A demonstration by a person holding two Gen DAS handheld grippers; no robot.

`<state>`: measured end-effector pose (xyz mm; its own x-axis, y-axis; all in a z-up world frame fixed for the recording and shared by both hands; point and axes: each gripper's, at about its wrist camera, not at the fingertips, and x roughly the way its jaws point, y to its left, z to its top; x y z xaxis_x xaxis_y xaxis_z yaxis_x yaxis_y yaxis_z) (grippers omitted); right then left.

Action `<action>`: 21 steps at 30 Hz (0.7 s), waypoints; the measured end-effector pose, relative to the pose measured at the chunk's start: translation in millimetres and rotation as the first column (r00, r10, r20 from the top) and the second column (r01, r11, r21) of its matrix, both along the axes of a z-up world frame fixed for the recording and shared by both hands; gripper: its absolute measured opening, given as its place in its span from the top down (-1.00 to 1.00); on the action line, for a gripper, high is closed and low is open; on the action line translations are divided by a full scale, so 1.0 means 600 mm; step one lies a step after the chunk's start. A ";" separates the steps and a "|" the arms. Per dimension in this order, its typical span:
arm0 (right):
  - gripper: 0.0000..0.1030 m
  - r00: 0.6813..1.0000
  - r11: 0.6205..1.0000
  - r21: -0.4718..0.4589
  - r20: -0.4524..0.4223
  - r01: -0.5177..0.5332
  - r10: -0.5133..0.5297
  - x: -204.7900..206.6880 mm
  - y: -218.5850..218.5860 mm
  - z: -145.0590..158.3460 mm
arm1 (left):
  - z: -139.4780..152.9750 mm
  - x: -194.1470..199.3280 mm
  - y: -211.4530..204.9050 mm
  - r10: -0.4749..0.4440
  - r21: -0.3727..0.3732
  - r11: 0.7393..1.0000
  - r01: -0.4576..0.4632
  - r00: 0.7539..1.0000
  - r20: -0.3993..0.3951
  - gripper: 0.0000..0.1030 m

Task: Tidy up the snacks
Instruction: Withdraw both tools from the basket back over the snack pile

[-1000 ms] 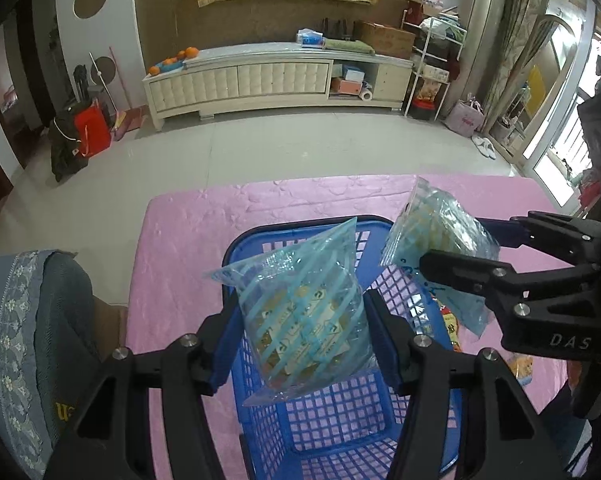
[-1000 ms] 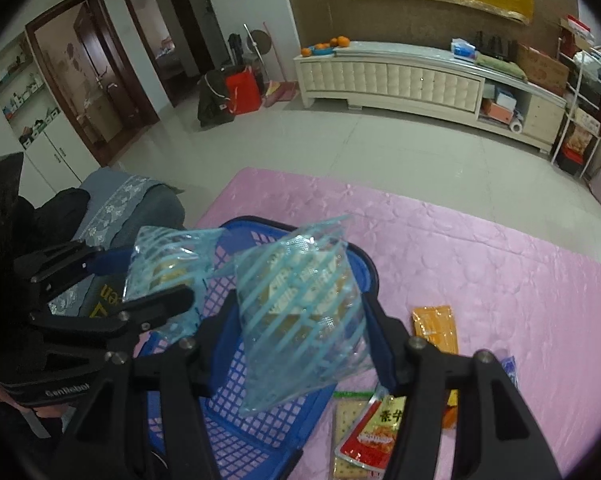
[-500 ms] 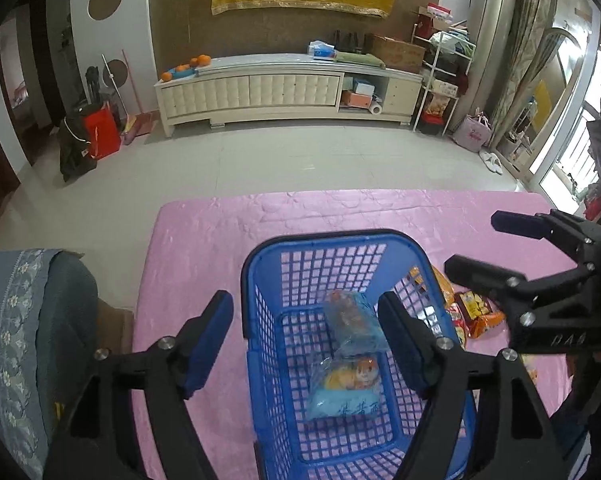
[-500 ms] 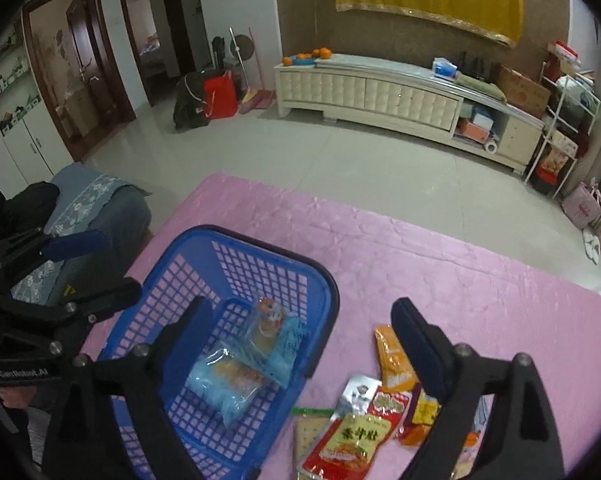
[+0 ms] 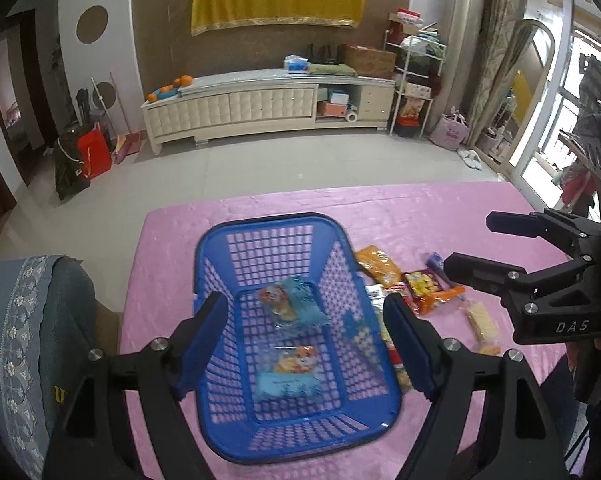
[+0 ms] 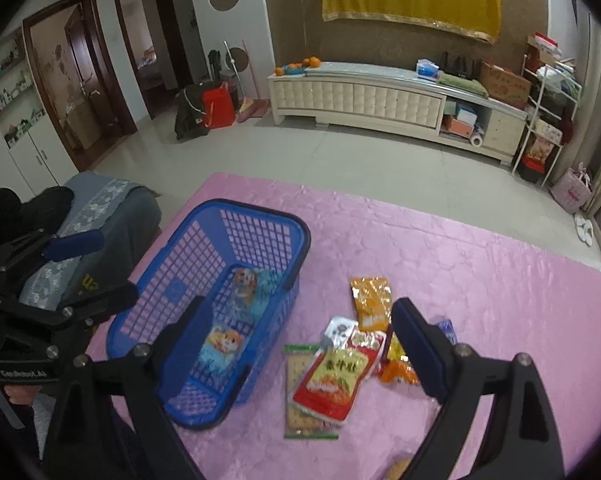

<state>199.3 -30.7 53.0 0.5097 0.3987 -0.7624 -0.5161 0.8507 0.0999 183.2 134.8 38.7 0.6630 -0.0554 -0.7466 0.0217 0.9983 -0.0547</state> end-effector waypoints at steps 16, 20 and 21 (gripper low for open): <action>-0.81 0.998 0.998 0.015 0.007 0.057 -0.058 -0.067 -0.120 0.006 | 0.016 -0.048 -0.112 -0.056 -0.008 0.998 0.056 0.998 0.009 -0.54; -0.81 0.997 0.996 0.047 0.012 0.080 -0.080 -0.081 -0.160 0.006 | 0.009 -0.053 -0.143 -0.084 -0.008 0.996 0.084 0.996 0.007 -0.54; -0.81 0.997 0.995 0.055 0.011 0.082 -0.082 -0.085 -0.170 0.006 | 0.008 -0.054 -0.151 -0.091 -0.008 0.996 0.091 0.996 0.008 -0.54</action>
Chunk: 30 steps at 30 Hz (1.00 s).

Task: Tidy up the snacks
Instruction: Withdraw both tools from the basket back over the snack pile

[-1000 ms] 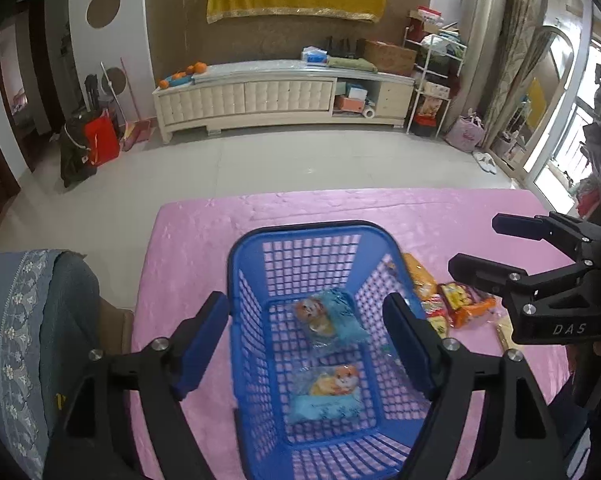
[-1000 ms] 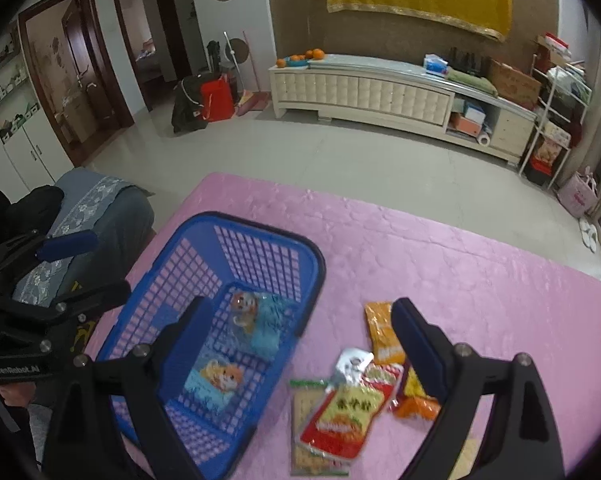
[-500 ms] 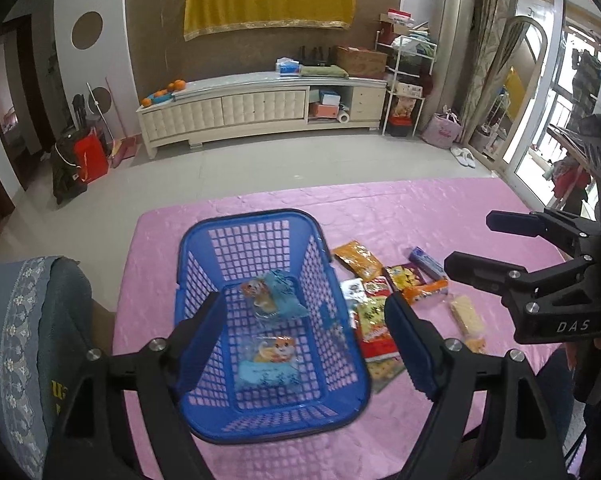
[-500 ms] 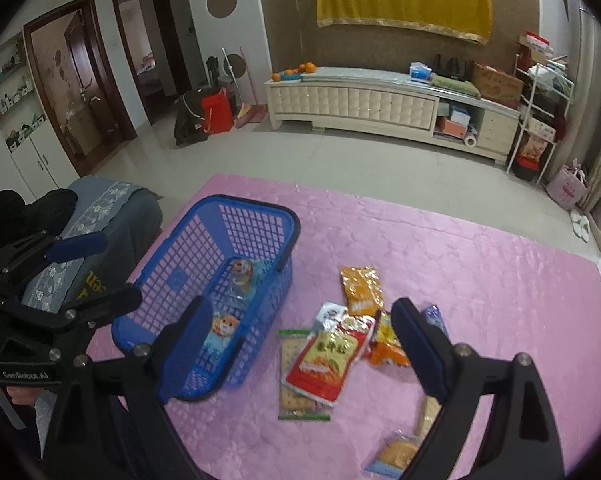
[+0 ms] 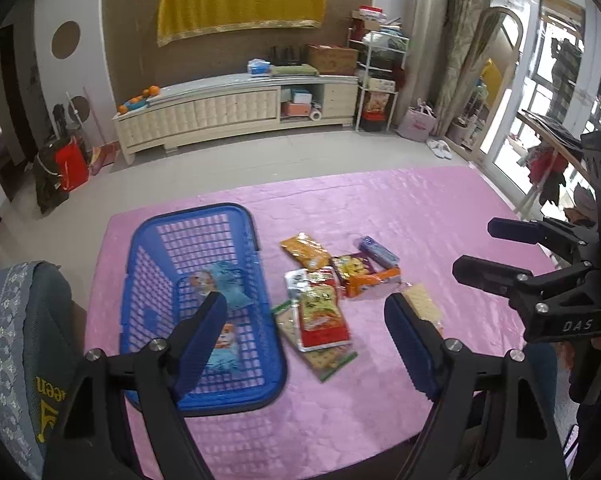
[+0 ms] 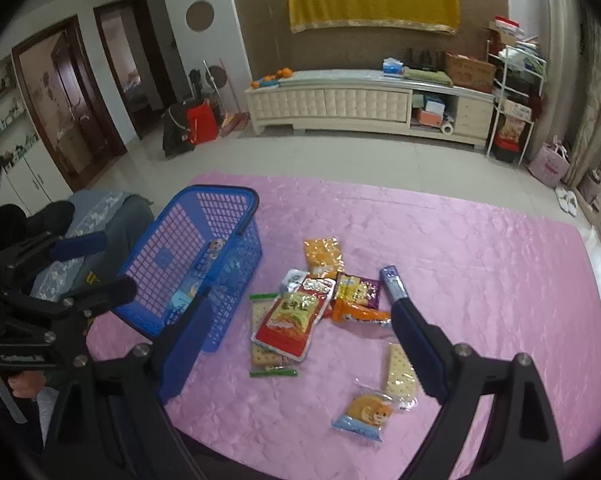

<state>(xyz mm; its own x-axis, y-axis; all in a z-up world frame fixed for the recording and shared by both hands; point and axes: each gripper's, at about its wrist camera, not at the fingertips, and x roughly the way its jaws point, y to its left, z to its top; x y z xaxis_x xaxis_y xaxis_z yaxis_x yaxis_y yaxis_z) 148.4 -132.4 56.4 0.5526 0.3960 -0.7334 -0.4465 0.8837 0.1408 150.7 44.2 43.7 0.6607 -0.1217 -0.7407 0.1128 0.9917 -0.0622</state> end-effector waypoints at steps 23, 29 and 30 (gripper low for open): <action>-0.81 0.986 0.992 -0.043 0.123 0.121 -0.115 -0.101 -0.136 -0.060 | -0.063 -0.049 -0.144 -0.121 -0.017 0.992 0.124 0.988 0.095 -0.54; -0.81 0.981 0.984 -0.054 0.102 0.172 -0.166 -0.096 -0.174 -0.108 | -0.094 -0.051 -0.177 -0.135 -0.001 0.991 0.136 0.987 0.088 -0.54; -0.81 0.980 0.982 -0.054 0.099 0.180 -0.174 -0.095 -0.181 -0.117 | -0.100 -0.052 -0.183 -0.134 -0.001 0.991 0.135 0.987 0.084 -0.54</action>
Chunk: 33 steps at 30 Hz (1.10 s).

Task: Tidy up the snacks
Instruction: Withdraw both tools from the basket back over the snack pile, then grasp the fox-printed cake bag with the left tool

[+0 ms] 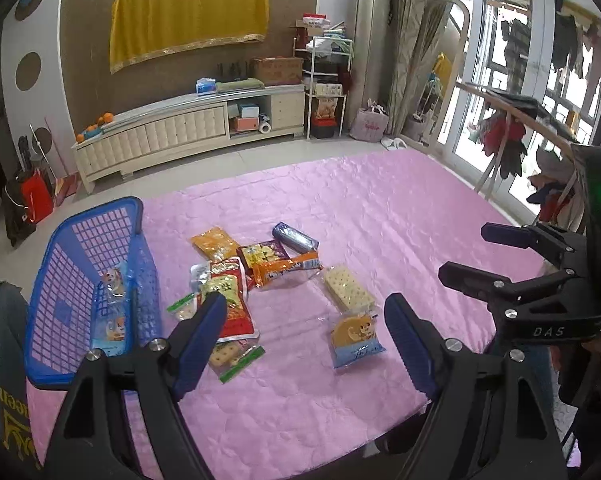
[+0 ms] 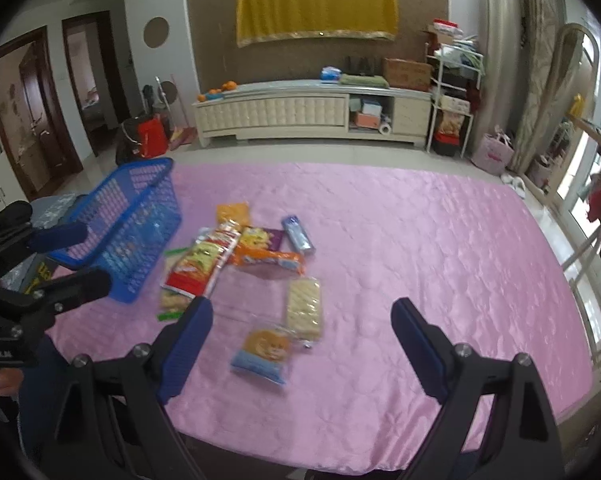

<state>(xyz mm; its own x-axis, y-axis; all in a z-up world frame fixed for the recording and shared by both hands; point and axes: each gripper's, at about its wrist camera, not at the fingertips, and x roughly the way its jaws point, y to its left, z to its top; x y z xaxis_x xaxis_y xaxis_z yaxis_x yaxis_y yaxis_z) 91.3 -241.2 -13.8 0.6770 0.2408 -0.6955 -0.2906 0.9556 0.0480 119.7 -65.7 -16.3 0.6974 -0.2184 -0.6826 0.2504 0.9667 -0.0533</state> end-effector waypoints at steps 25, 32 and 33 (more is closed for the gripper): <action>-1.00 0.978 0.992 0.003 -0.163 0.129 -0.127 0.033 -0.112 -0.146 | -0.185 0.101 -0.135 -0.018 0.070 0.997 0.041 0.952 -0.305 -1.00; -1.00 0.965 0.989 0.021 -0.223 0.143 -0.135 0.043 -0.129 -0.184 | -0.235 0.140 -0.148 -0.018 0.068 0.996 0.049 0.920 -0.391 -1.00; -1.00 0.964 0.989 0.018 -0.225 0.146 -0.138 0.044 -0.130 -0.186 | -0.241 0.147 -0.147 -0.015 0.064 0.997 0.045 0.913 -0.407 -1.00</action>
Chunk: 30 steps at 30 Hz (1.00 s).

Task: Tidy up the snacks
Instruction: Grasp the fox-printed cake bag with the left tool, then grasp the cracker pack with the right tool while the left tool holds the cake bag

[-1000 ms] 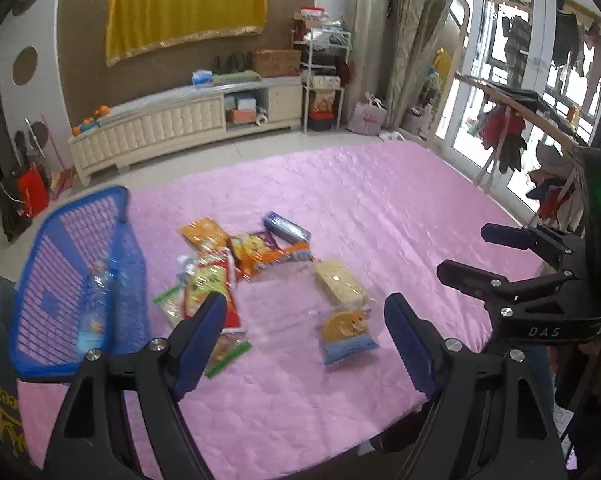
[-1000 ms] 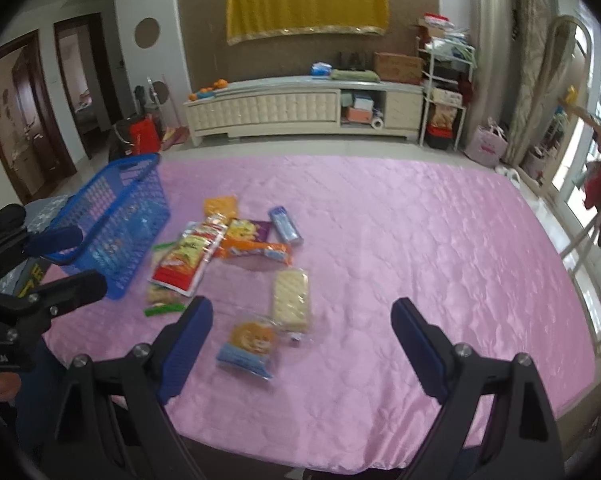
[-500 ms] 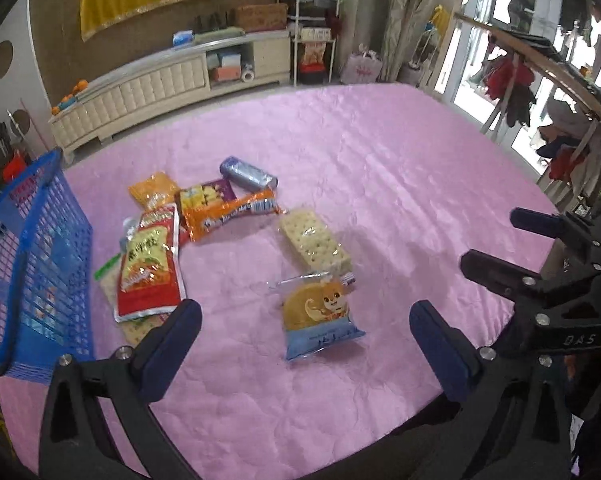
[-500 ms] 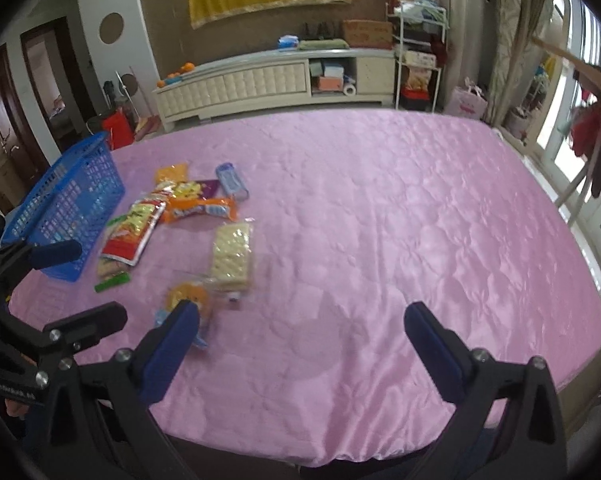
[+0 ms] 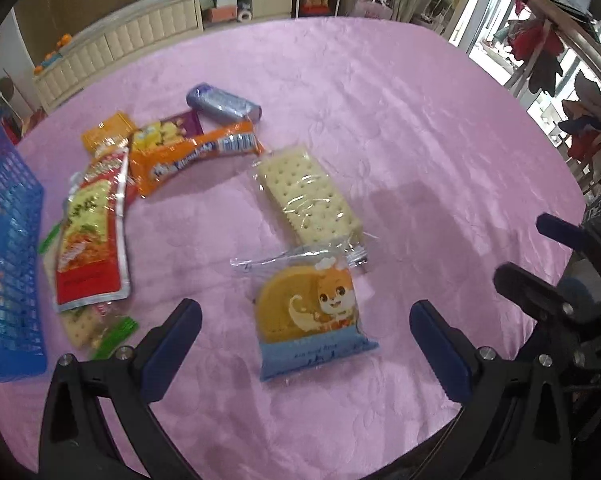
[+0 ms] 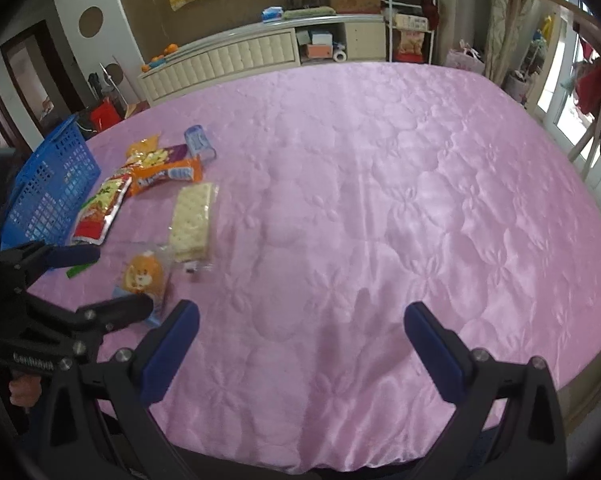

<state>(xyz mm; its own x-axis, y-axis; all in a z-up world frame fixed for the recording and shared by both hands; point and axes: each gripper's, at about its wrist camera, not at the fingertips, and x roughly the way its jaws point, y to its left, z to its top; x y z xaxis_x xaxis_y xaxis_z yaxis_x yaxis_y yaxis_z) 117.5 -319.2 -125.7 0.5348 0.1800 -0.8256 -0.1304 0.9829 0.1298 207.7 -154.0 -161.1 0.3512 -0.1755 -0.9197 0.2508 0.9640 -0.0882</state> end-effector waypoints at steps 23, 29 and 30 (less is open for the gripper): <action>-1.00 0.997 0.999 -0.032 -0.065 -0.038 0.036 -0.022 0.020 0.005 | -0.017 -0.041 0.014 -0.027 -0.008 1.000 0.027 1.000 0.011 -0.01; -1.00 0.998 0.995 -0.082 -0.037 -0.055 0.052 -0.018 0.054 0.026 | 0.025 -0.082 0.040 -0.026 0.003 1.000 0.026 0.996 0.085 -0.01; -1.00 0.998 0.995 -0.080 -0.029 -0.061 0.059 -0.015 0.060 0.030 | 0.031 -0.086 0.046 -0.018 -0.002 1.000 0.019 0.995 0.094 -0.01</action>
<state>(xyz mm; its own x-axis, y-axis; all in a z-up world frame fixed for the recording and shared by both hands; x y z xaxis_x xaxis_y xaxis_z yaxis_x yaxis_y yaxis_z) 108.5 -283.0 -107.5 0.5031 0.1431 -0.8523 -0.1874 0.9808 0.0540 156.3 -126.6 -142.3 0.4324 -0.1851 -0.8825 0.2759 0.9589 -0.0660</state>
